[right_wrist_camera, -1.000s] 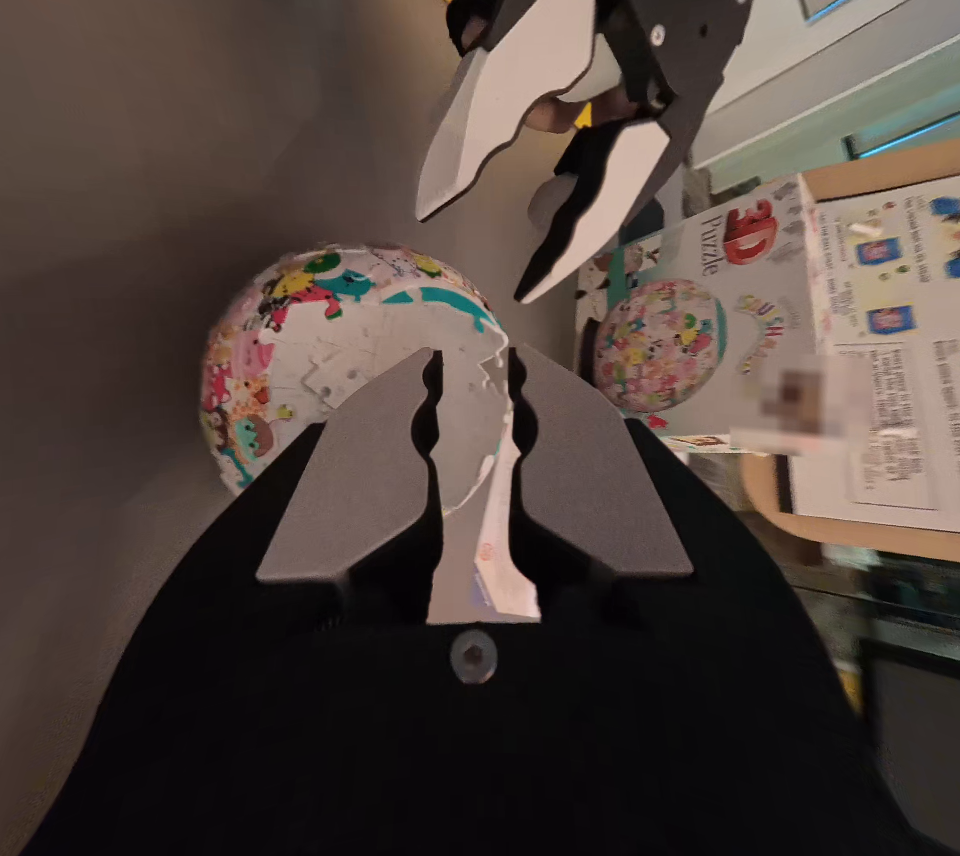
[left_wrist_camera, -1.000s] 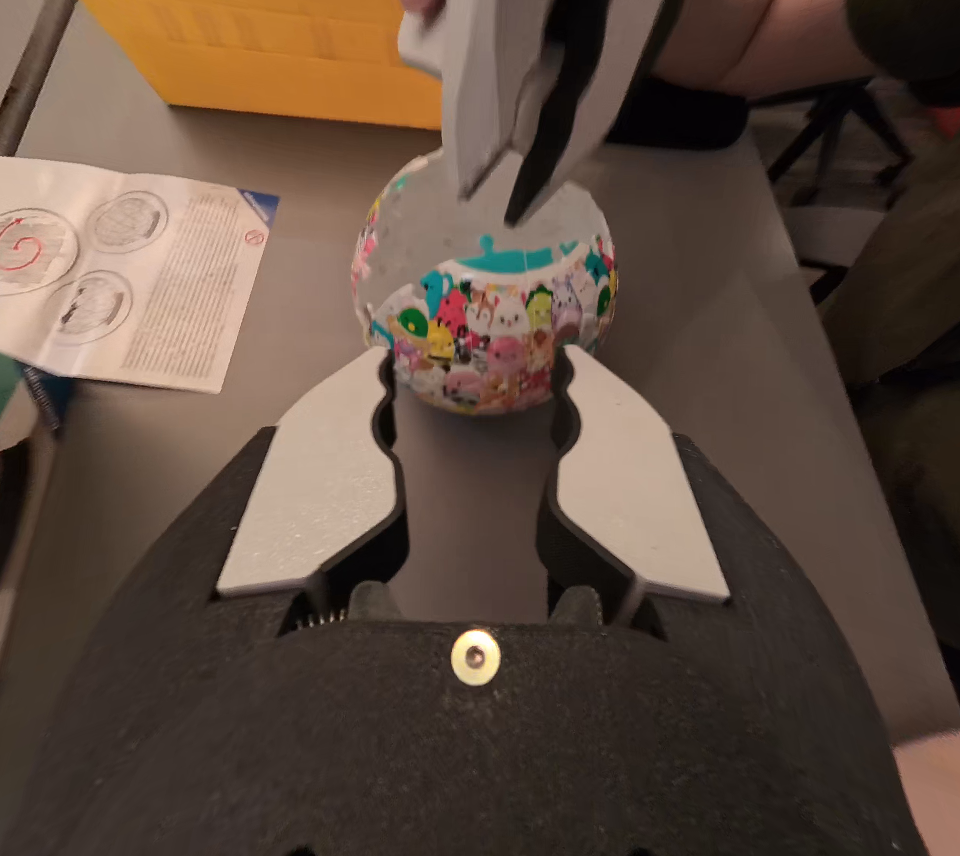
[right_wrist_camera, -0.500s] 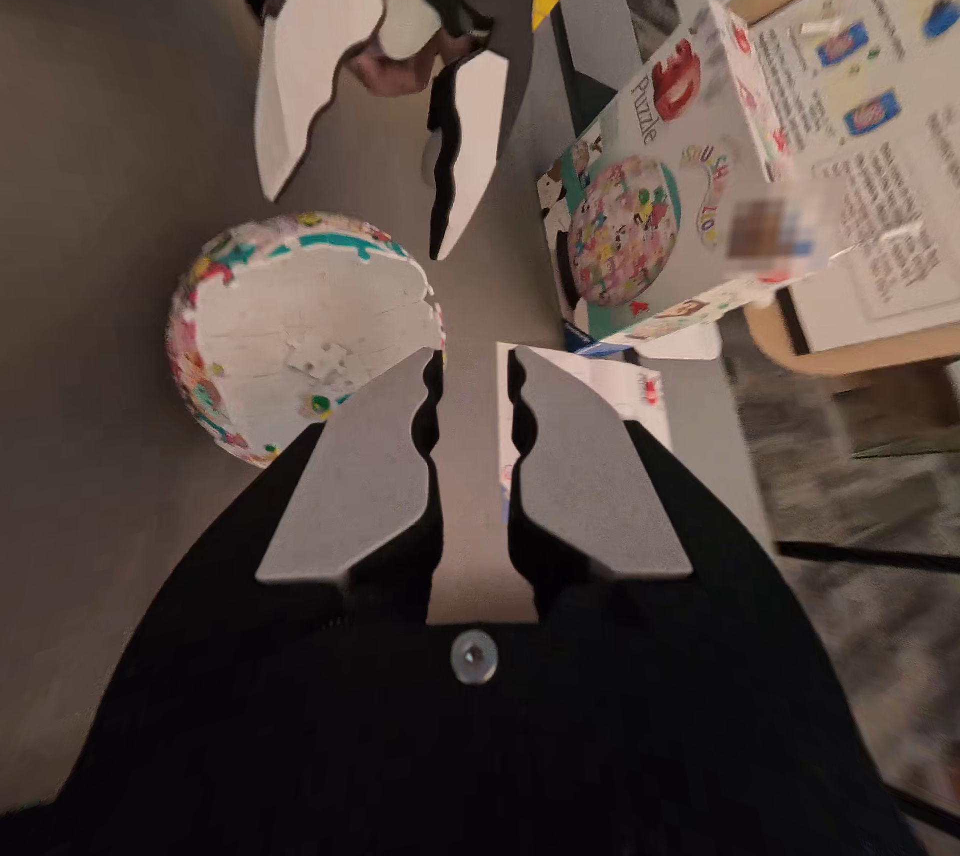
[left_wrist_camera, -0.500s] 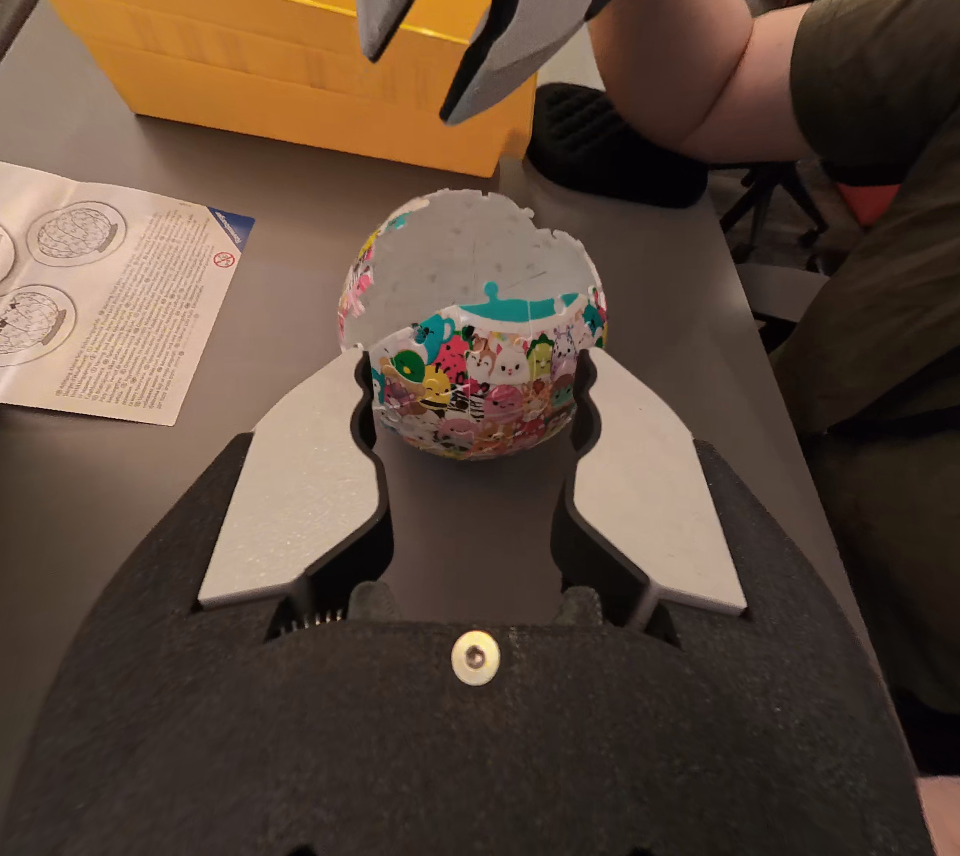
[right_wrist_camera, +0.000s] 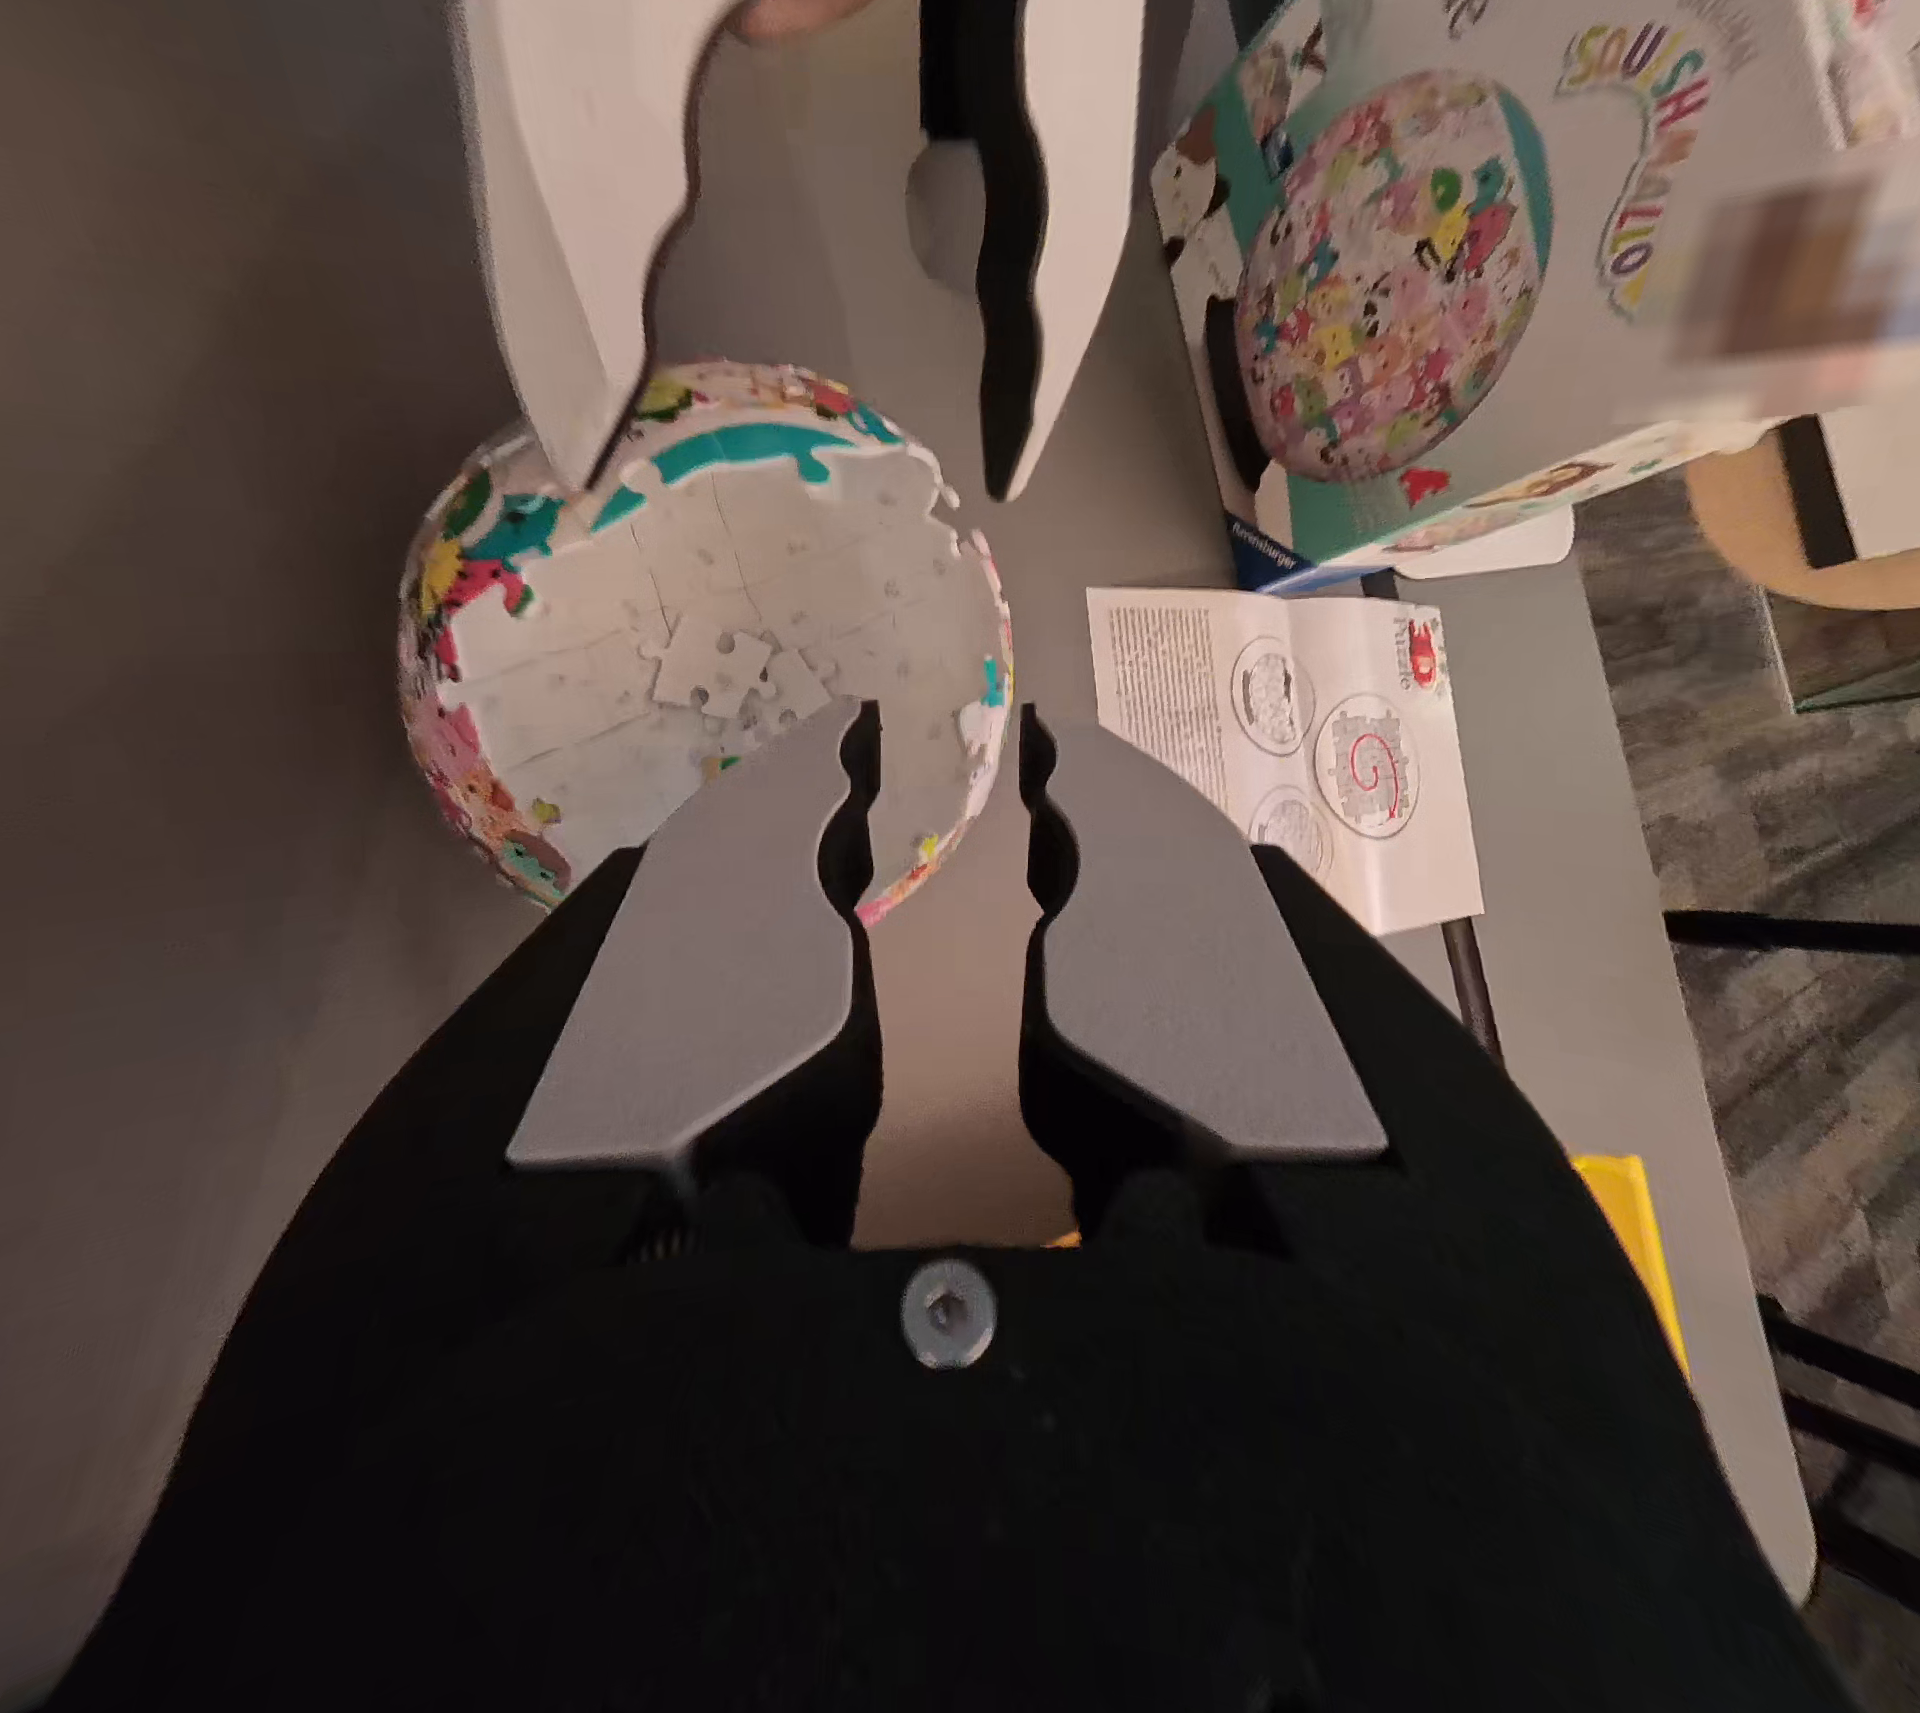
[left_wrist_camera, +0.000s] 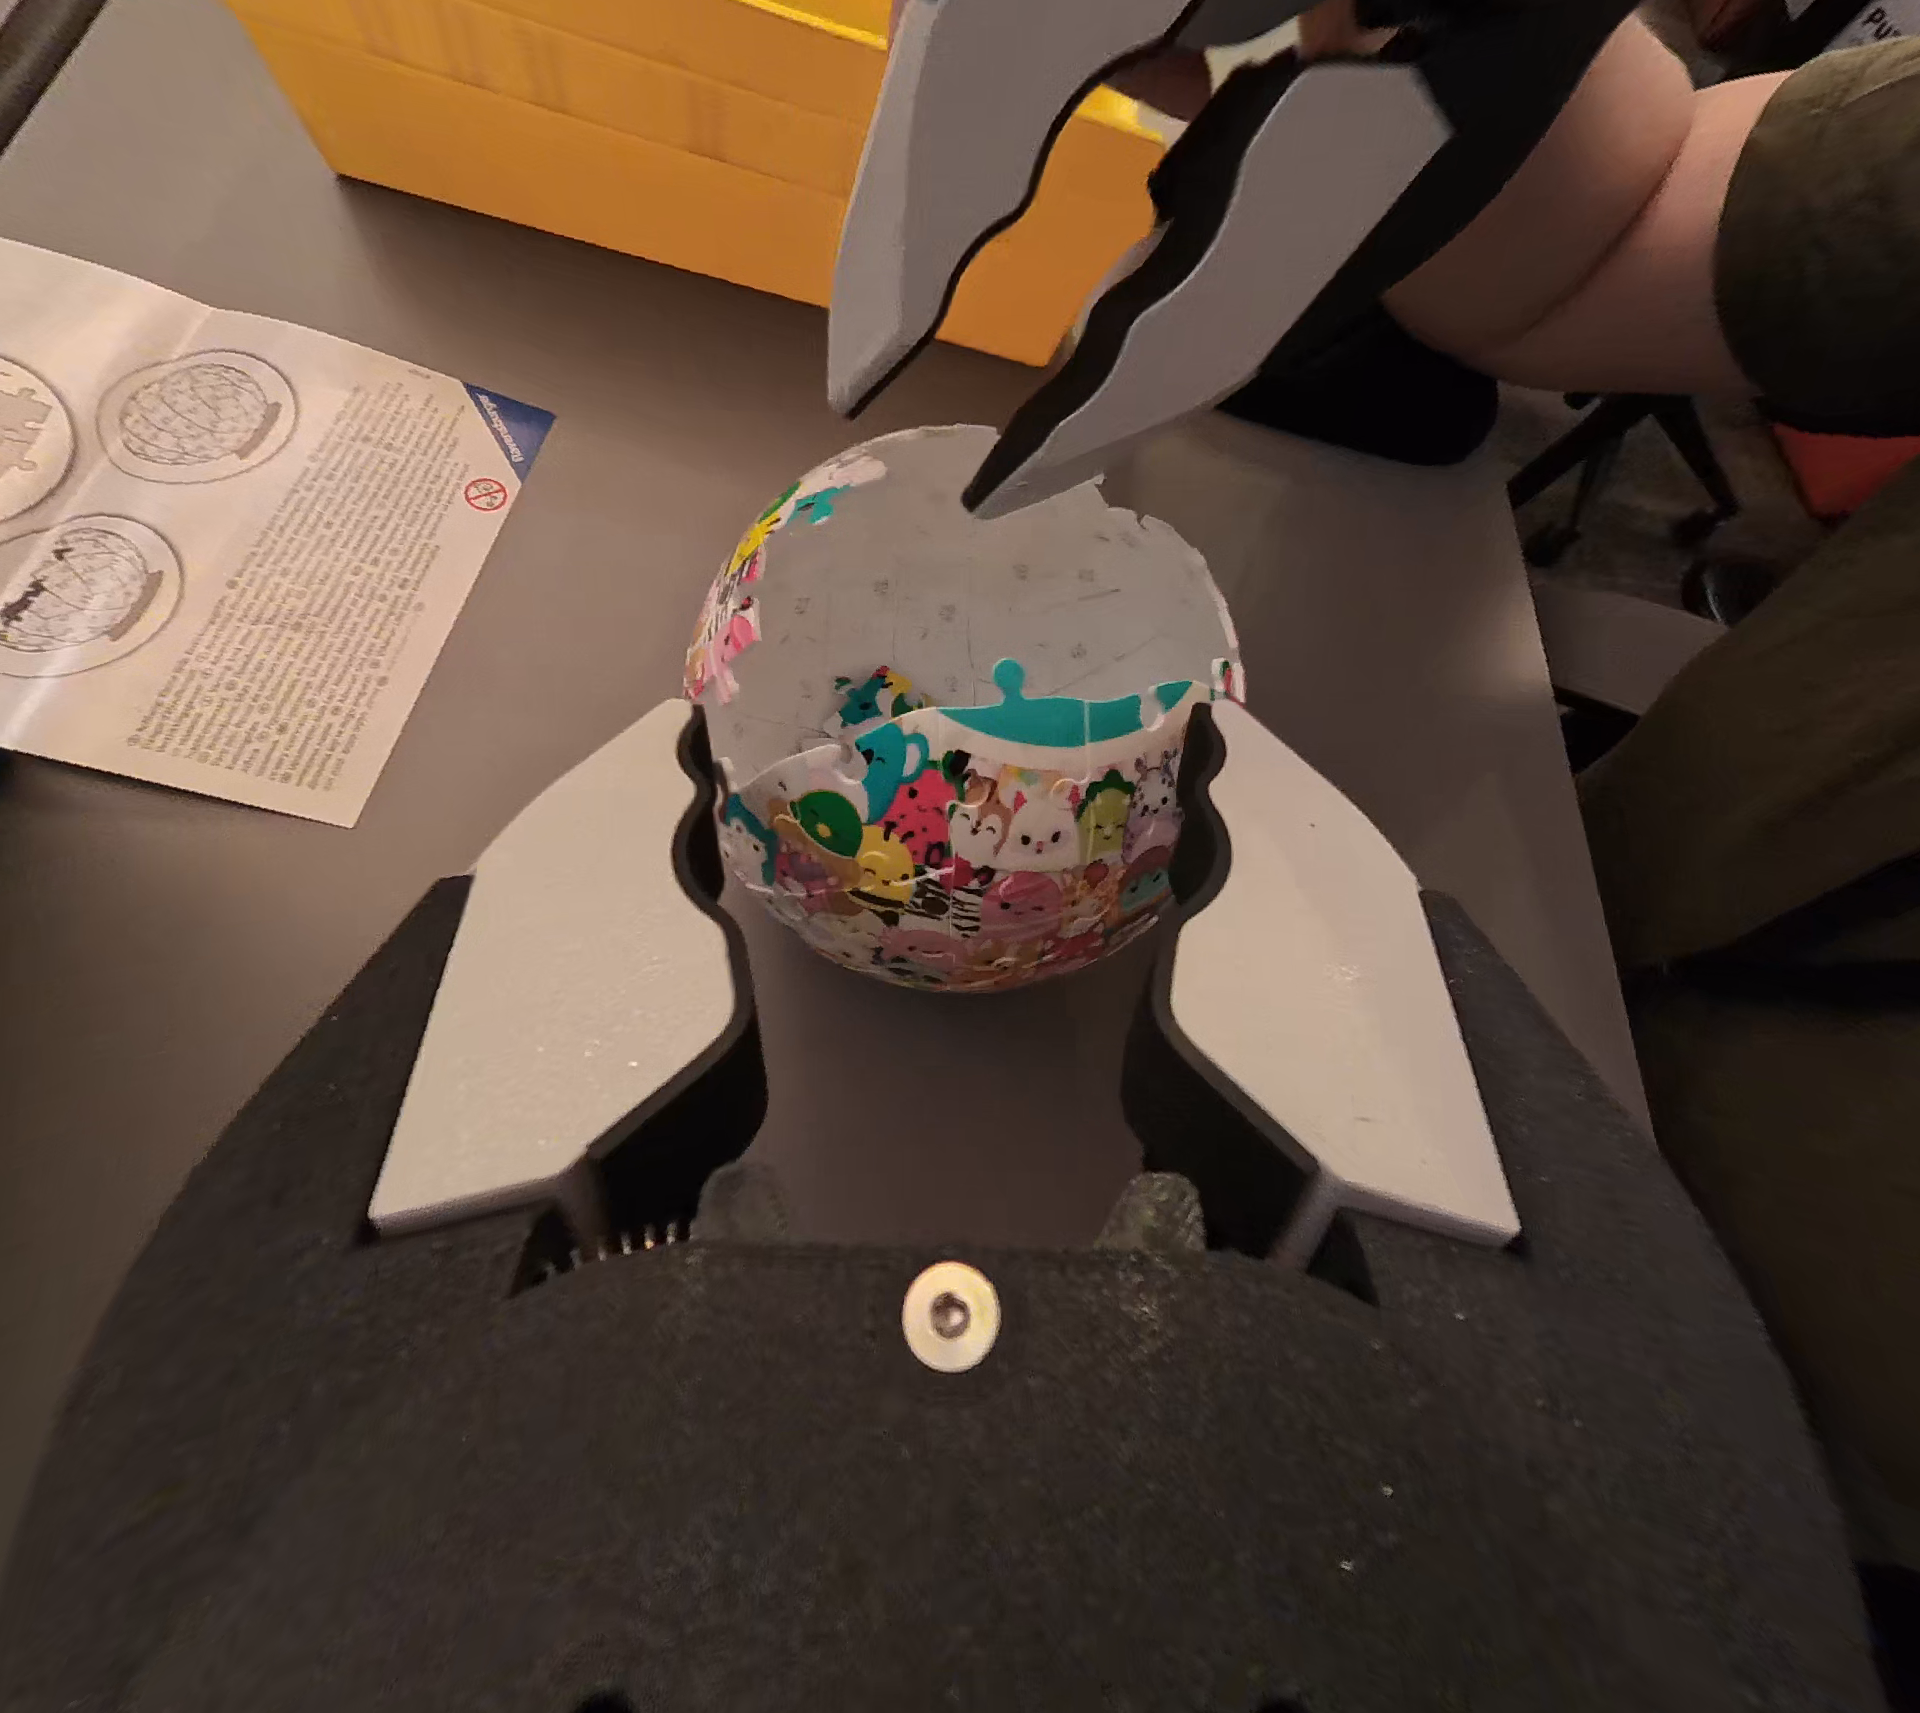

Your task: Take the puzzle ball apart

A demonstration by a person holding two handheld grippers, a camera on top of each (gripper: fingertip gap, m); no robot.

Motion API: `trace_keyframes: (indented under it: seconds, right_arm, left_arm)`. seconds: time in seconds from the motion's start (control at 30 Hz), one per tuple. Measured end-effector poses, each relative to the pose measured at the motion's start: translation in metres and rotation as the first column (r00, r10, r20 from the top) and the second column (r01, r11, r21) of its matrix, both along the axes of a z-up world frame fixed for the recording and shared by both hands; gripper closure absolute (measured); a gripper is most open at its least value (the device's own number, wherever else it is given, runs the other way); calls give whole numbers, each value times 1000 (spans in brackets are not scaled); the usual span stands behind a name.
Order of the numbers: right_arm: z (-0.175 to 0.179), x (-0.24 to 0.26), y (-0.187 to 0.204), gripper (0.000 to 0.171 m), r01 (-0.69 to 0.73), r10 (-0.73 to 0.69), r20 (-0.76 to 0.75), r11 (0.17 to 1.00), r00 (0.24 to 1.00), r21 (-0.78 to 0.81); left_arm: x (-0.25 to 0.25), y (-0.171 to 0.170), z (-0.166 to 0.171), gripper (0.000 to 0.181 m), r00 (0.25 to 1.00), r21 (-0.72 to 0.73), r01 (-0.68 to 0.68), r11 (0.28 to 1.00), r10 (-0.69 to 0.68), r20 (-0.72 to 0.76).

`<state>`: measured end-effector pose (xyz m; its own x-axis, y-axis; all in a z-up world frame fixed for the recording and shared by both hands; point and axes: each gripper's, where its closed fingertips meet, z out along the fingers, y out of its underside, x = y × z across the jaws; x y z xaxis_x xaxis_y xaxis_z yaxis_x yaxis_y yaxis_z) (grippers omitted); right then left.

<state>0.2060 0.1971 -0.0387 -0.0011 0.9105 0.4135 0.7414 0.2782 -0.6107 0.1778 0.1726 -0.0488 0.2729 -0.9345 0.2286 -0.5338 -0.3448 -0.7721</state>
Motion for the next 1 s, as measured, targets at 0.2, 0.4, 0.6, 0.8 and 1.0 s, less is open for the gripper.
trace_keyframes:
  seconds: [0.2,0.4,0.6,0.8,1.0]
  right_arm:
    - [-15,-3,13,145,34,-36,38,998,999,51]
    - [-16,-6,17,163,59,-61,25,997,998,56]
    - [-16,-6,23,164,92,-94,20,992,995,83]
    - [-14,-6,25,164,119,-120,-24,992,993,-37]
    - [-13,-7,28,163,132,-159,-94,961,983,-243]
  left_arm:
    - [3,-3,-3,98,1000,-27,13,1000,-13,-6]
    - [6,-7,-5,98,999,-21,34,999,-34,-20]
    - [11,-7,-8,99,999,-31,31,999,-32,-21]
    - [11,-8,-8,98,999,-25,35,999,-36,-29]
    - [12,-9,-10,98,998,-17,49,999,-50,-43]
